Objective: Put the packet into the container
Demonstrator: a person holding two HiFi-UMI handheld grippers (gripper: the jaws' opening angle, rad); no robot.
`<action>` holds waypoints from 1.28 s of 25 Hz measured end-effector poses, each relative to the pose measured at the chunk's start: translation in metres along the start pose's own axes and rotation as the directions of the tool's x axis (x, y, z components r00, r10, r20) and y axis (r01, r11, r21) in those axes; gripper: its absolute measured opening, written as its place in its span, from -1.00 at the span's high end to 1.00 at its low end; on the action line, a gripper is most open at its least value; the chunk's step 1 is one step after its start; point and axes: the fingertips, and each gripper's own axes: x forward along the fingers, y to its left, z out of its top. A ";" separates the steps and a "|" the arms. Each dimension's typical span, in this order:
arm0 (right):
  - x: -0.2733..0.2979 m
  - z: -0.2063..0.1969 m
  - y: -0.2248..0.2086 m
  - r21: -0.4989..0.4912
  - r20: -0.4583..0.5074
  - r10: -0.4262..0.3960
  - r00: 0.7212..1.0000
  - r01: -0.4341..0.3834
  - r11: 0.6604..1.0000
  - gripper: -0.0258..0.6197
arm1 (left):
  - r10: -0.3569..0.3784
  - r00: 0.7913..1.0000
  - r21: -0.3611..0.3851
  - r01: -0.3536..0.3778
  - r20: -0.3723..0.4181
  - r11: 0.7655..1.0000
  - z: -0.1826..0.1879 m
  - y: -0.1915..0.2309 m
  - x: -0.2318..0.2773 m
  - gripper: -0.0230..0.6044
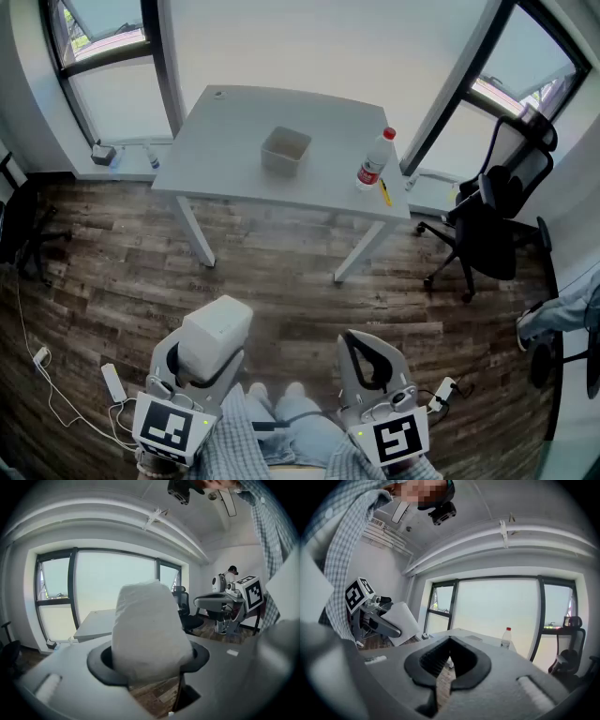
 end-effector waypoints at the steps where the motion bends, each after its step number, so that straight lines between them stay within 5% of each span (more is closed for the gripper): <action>1: 0.000 0.000 0.000 -0.001 0.000 0.000 1.000 0.000 1.000 0.92 | 0.007 1.000 -0.009 -0.007 0.002 1.000 0.000 0.001 -0.001 0.03; 18: 0.006 0.005 0.014 0.050 0.014 -0.066 0.998 0.065 0.997 0.92 | -0.001 1.000 -0.014 0.002 0.022 1.000 -0.002 0.026 -0.011 0.03; 32: 0.002 0.021 0.042 0.051 0.055 -0.026 0.998 0.023 0.998 0.92 | -0.030 0.997 0.028 0.028 0.072 0.999 0.004 0.042 -0.025 0.03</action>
